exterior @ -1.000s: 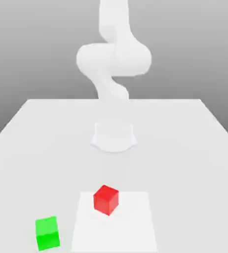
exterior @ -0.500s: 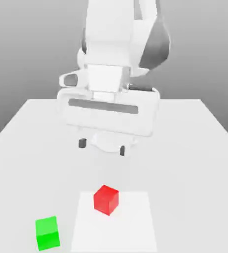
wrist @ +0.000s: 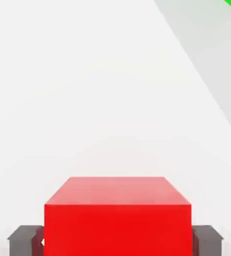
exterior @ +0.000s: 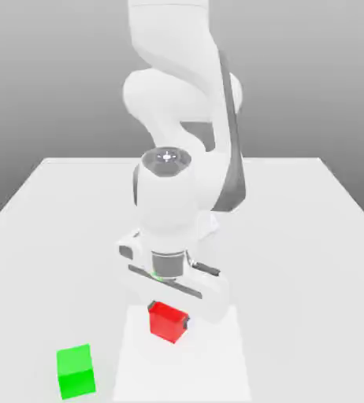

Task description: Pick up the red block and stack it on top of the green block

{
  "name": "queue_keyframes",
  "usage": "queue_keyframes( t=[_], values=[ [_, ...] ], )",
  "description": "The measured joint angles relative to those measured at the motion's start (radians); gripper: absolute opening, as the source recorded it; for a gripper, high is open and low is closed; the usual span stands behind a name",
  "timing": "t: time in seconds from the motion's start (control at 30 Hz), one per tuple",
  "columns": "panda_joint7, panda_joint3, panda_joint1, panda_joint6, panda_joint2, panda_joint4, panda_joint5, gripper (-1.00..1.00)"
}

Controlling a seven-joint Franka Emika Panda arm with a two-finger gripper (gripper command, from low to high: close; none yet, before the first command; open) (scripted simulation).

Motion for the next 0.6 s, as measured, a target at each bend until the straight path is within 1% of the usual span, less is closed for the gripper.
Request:
queue_keyframes(
  t=[0.1,0.23,0.37,0.47,0.6],
  values=[
    [0.003,-0.001,0.001,0.002,0.002,0.0,-0.003,-1.0],
    [-0.037,0.032,-0.018,-0.093,-0.112,-0.015,0.054,-1.0],
    [-0.063,0.039,-0.014,-0.202,-0.228,-0.024,0.093,-1.0],
    [-0.05,-0.007,-0.03,-0.268,-0.211,0.059,0.114,-1.0],
    [-0.005,-0.05,-0.106,-0.351,-0.152,0.201,0.118,-1.0]
  ],
)
